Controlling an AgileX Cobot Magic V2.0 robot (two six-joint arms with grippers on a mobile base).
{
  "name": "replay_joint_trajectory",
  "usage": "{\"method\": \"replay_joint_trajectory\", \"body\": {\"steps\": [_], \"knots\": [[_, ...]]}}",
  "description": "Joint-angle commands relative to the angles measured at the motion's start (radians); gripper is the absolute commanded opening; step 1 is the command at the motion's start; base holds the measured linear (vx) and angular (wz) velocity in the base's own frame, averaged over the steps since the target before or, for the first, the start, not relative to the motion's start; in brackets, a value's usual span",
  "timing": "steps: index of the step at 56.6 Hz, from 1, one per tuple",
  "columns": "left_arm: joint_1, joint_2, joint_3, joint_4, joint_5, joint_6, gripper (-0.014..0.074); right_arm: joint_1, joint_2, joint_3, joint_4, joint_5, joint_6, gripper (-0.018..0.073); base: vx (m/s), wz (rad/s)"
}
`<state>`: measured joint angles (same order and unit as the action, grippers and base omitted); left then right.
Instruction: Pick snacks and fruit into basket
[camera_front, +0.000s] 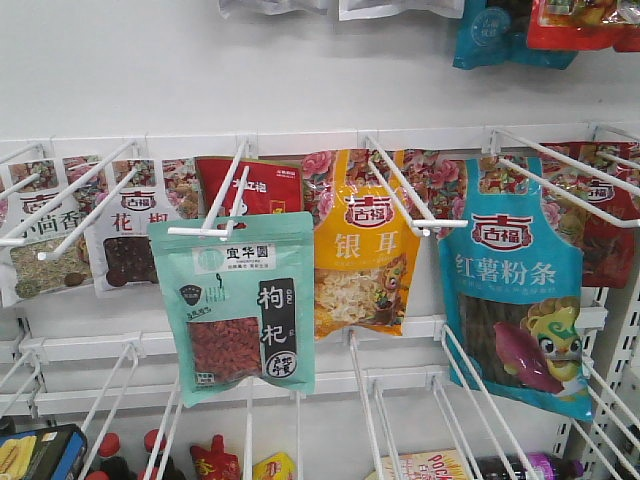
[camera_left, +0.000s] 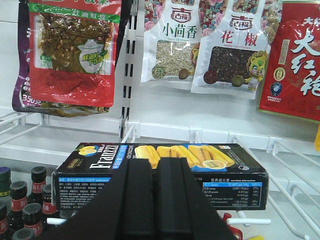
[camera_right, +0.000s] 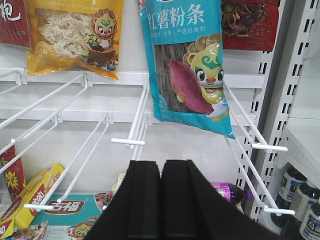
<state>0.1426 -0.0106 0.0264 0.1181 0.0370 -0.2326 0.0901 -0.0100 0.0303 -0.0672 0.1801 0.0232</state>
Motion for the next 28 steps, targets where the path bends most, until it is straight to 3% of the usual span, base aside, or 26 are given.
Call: {"method": "replay_joint_trajectory", "body": {"steps": [1, 28], "knots": [[-0.005, -0.005, 0.033, 0.000, -0.079, -0.002, -0.0006, -0.005, -0.014, 0.007, -0.005, -0.086, -0.001, -0.0009, 0.00, 0.00], [-0.005, -0.005, 0.033, 0.000, -0.079, -0.002, -0.0006, -0.005, -0.014, 0.007, -0.005, -0.086, -0.001, -0.0009, 0.00, 0.00]]}}
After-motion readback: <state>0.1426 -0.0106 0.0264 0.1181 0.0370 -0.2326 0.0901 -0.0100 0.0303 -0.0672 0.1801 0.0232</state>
